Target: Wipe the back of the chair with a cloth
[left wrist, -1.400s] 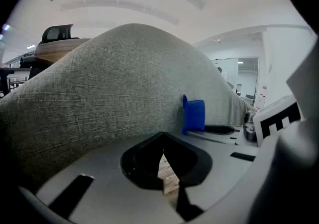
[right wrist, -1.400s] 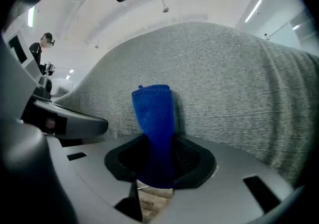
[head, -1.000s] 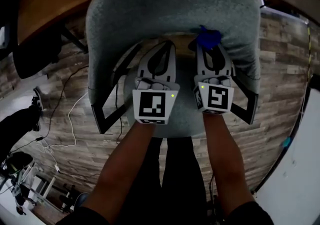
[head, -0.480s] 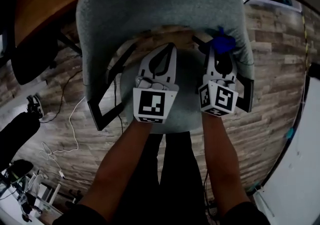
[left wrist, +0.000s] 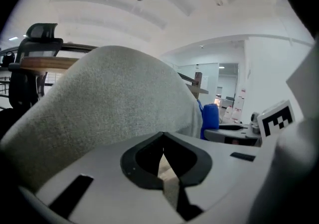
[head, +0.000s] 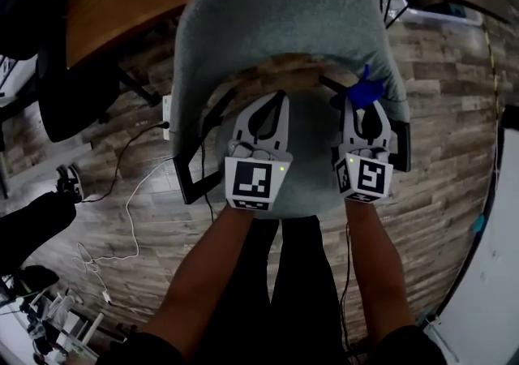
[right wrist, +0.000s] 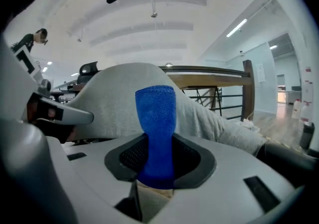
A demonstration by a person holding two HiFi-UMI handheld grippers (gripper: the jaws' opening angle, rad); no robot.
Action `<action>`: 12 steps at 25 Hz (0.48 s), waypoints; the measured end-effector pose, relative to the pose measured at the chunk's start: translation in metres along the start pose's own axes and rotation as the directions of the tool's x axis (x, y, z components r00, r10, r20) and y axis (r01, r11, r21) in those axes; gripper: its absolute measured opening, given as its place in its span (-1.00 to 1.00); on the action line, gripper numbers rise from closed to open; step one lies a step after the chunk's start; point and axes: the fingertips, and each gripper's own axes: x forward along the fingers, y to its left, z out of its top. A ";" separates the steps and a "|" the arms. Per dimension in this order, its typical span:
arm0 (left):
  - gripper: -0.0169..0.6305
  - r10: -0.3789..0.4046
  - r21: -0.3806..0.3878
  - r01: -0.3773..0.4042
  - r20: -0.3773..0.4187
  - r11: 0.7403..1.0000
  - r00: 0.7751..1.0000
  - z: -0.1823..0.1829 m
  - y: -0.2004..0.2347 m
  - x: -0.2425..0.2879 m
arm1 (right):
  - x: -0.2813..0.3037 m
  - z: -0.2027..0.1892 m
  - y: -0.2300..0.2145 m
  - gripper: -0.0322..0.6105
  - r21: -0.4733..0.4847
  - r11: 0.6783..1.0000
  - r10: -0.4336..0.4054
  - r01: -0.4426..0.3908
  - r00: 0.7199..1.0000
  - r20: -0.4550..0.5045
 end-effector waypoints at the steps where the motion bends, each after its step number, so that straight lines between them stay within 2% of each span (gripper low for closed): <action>1: -0.94 0.006 -0.008 -0.006 0.008 1.000 1.000 0.006 0.005 -0.008 | -0.005 0.008 0.006 -0.48 -0.027 0.999 0.024 -0.024 1.000 0.001; 3: -0.94 0.028 -0.014 -0.028 0.018 1.000 0.999 0.018 0.017 -0.025 | -0.016 0.026 0.019 -0.48 -0.074 0.996 0.058 -0.058 0.998 -0.002; 6: -0.94 0.036 0.024 -0.036 0.030 0.999 0.999 0.041 0.025 -0.053 | -0.038 0.056 0.036 -0.48 -0.113 0.990 0.090 -0.089 0.996 0.004; 9: -0.94 0.015 0.062 -0.017 0.035 0.998 0.999 0.068 0.025 -0.084 | -0.060 0.090 0.056 -0.48 -0.104 0.988 0.119 -0.117 0.993 0.016; 12: -0.94 0.001 0.058 -0.003 0.030 0.998 1.000 0.095 0.016 -0.122 | -0.088 0.122 0.075 -0.48 -0.065 0.991 0.119 -0.119 0.993 0.009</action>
